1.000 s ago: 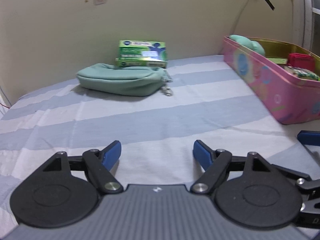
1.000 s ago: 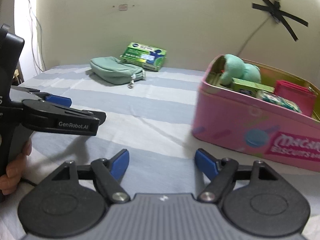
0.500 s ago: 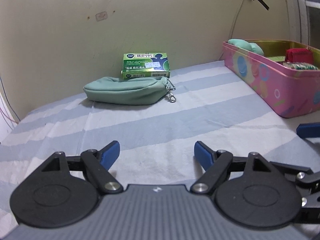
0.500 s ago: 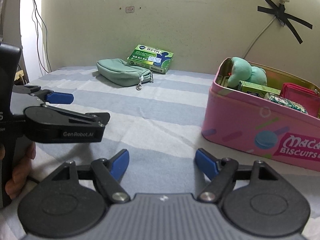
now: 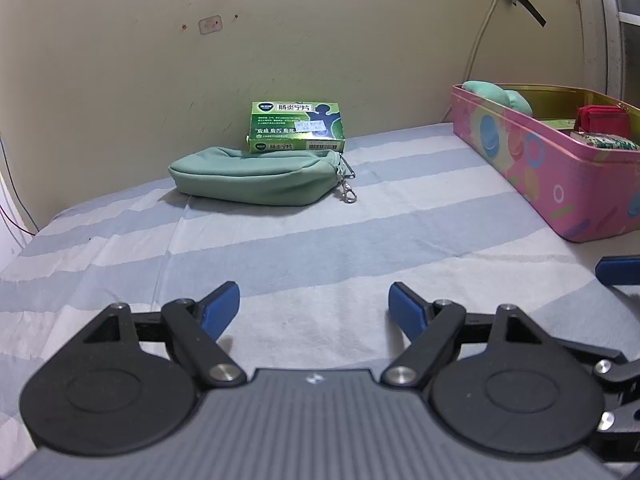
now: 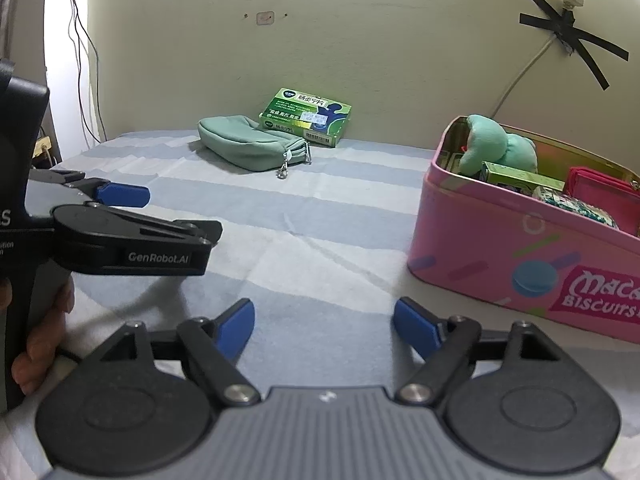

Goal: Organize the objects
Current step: 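Move the right gripper toward the mint-green zippered pouch, then grasp the mint-green zippered pouch with the right gripper, then lift the pouch with the right gripper and carry it over the pink tin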

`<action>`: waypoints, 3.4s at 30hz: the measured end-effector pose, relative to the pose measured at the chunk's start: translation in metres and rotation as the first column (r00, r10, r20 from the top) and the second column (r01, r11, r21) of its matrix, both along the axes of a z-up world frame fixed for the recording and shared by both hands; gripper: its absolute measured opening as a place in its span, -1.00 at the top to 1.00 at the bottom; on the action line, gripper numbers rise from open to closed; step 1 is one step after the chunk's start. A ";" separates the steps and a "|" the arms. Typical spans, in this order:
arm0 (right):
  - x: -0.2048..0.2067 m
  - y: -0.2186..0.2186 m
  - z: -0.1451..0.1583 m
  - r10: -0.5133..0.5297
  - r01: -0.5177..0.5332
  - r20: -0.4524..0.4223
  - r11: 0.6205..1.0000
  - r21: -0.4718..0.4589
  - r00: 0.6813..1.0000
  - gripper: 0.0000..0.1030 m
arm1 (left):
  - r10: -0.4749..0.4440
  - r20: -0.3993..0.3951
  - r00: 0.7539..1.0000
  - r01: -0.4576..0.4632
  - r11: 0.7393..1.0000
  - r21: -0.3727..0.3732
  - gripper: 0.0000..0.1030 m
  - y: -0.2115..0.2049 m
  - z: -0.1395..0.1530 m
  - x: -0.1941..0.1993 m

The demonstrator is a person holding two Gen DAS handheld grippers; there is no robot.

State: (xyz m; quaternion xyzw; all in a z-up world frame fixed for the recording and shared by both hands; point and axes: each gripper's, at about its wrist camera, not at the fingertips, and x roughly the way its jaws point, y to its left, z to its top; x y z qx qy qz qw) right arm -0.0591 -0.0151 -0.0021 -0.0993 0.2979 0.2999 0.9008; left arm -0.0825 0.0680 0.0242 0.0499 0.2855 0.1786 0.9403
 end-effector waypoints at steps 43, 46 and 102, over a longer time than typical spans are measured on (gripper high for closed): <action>0.061 0.139 0.005 0.368 -0.314 0.142 0.901 -0.301 0.919 0.36 | 0.381 0.093 0.920 -0.294 0.827 -0.480 -0.85 0.202 0.003 -0.019; 0.020 0.069 0.006 0.367 -0.313 0.141 0.901 -0.301 0.920 0.35 | 0.333 0.117 0.936 -0.232 0.829 -0.509 -0.85 0.200 0.003 -0.019; -0.019 -0.289 0.075 -0.179 0.119 0.103 0.895 0.429 0.978 -0.37 | -0.401 0.215 0.891 0.448 0.855 -0.262 -0.39 -0.132 0.100 0.009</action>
